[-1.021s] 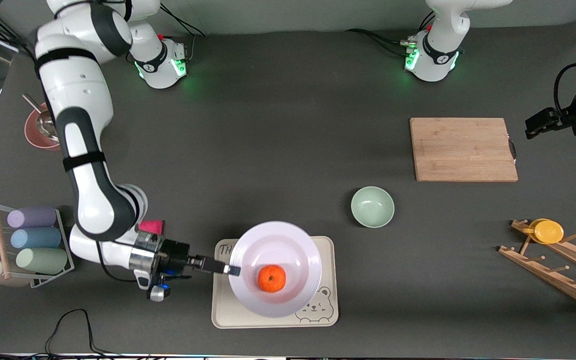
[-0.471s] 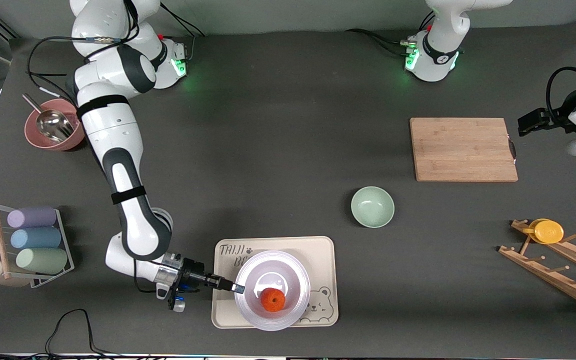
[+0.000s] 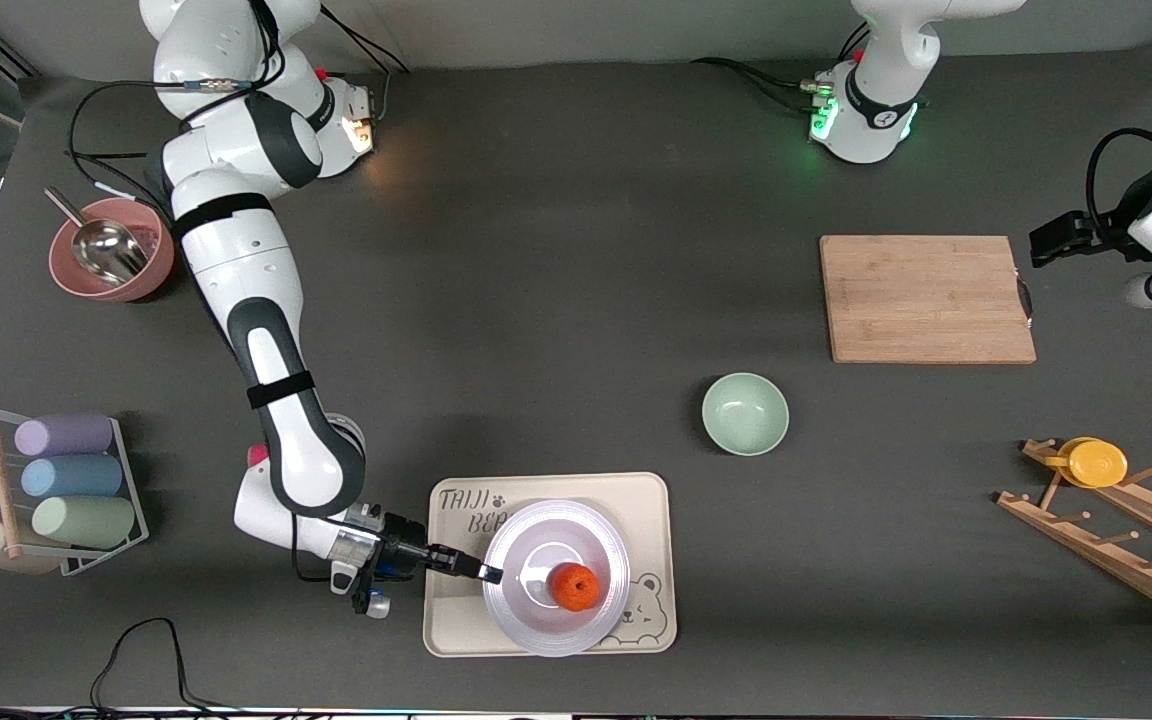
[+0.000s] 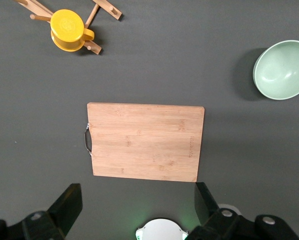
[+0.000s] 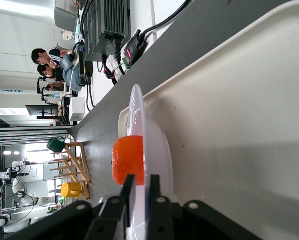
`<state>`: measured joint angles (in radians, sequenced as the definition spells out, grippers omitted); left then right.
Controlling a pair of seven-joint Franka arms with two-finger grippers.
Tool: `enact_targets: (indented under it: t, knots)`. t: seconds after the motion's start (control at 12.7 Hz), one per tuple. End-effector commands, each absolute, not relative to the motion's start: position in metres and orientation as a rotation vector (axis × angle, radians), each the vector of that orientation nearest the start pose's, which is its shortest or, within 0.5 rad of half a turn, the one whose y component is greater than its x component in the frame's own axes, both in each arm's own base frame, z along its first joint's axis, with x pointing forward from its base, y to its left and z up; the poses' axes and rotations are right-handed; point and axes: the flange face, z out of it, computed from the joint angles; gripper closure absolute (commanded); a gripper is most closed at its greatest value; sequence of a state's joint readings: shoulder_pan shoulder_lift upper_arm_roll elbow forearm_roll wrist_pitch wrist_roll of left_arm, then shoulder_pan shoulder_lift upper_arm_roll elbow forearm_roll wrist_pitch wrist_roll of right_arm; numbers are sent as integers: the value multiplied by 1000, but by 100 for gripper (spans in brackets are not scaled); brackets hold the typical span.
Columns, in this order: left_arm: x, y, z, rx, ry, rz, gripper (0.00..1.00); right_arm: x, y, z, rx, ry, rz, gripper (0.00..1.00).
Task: Place orange and plate with both arms
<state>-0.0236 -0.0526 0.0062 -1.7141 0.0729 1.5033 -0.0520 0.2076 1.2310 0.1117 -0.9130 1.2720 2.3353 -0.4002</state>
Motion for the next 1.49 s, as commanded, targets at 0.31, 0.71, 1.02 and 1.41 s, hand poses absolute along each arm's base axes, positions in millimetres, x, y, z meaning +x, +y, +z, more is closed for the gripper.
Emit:
enact_targets:
  t: [0.31,0.71,1.02,1.41]
  knots:
    - [523,-11,590,-3046,-106,230,0,791,210,226,-2345,167,-199,0]
    - [521,-10,587,-3044,-107,268,0,767,191,367,-2747,-123,-121,0]
    - [521,-10,587,-3049,-109,267,0,681,122,477,-2883,-22,60,0]
    - [522,-10,587,-3054,-112,265,0,582,21,545,-3041,162,-32,0]
